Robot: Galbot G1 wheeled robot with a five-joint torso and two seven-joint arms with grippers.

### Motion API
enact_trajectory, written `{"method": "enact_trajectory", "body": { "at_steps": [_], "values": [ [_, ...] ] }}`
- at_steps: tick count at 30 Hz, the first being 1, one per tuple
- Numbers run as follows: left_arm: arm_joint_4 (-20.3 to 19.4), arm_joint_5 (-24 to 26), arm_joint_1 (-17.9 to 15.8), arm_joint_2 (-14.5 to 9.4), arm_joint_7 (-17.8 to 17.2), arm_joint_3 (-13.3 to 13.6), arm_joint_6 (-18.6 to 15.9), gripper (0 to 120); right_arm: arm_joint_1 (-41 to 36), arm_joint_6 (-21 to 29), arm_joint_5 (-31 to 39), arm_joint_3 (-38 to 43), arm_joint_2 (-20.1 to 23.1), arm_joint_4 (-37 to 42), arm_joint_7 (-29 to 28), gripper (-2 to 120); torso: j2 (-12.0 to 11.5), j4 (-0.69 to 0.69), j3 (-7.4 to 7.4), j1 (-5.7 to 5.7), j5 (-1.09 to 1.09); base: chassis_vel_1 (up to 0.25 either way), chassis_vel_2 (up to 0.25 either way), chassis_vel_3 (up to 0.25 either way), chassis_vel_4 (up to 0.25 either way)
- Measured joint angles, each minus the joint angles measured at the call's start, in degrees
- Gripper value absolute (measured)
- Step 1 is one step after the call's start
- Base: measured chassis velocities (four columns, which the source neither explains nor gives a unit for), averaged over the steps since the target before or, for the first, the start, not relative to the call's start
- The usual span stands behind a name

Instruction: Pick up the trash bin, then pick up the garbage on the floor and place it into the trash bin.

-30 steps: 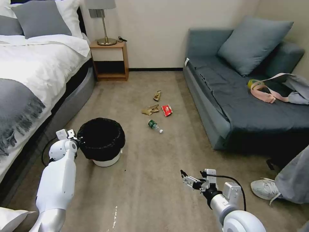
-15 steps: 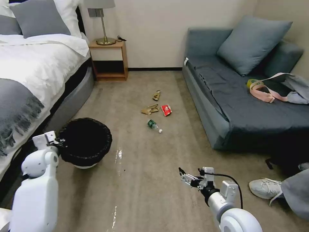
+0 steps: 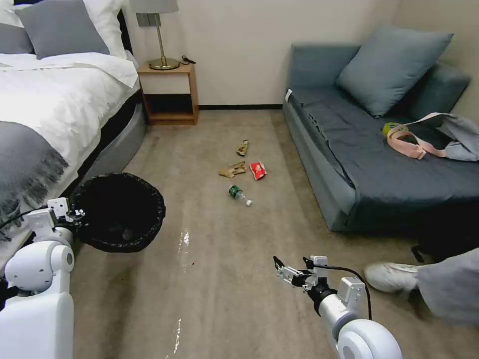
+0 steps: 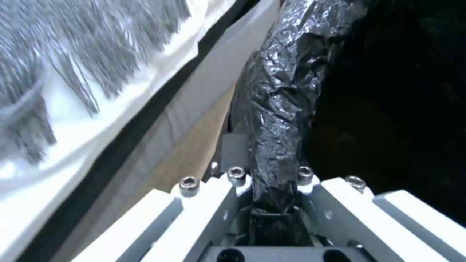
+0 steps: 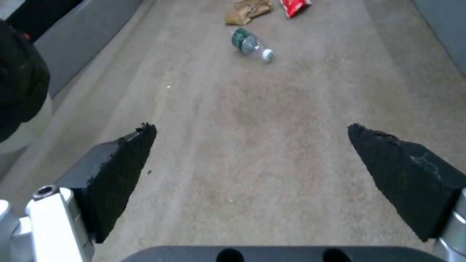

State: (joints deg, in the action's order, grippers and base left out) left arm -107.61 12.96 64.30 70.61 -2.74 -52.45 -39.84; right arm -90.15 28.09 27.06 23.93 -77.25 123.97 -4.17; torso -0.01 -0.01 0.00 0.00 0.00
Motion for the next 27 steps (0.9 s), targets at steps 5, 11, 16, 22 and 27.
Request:
{"method": "enact_trajectory", "body": {
  "at_steps": [5,11,16,22,27],
  "values": [
    [-1.12,-3.0,1.53,-0.37,1.12,-0.34,0.71,1,0.56,-0.98,-0.09,0.03,0.18,-0.75,0.15,100,0.0,0.0,0.0,0.0,0.0,0.0,0.0,0.0,0.0],
    [-1.77,-4.29,2.53,-1.05,1.55,-0.97,1.21,1,0.87,-1.5,-1.16,-0.71,0.02,-1.22,0.7,100,0.01,0.01,0.0,0.0,0.0,0.0,0.0,0.0,0.0],
    [-1.89,-4.87,3.16,-1.17,1.75,-0.96,1.44,1,0.61,-1.74,-1.78,-0.89,0.04,-1.24,1.0,100,0.01,0.01,0.0,0.0,0.0,0.0,0.0,0.0,0.0],
    [-1.82,-4.97,3.3,-1.32,1.85,-0.78,1.64,1,0.22,-1.96,-2.03,-0.62,0.12,-1.09,1.29,100,0.01,0.0,0.0,0.0,0.0,0.0,0.0,0.0,0.0],
    [-1.64,-4.88,3.29,-1.24,1.97,-0.8,1.87,1,-0.11,-2.39,-2.74,-0.7,0.01,-1.13,1.5,100,0.01,0.01,0.0,0.0,0.0,0.0,0.0,0.0,0.0]
  ]
}}
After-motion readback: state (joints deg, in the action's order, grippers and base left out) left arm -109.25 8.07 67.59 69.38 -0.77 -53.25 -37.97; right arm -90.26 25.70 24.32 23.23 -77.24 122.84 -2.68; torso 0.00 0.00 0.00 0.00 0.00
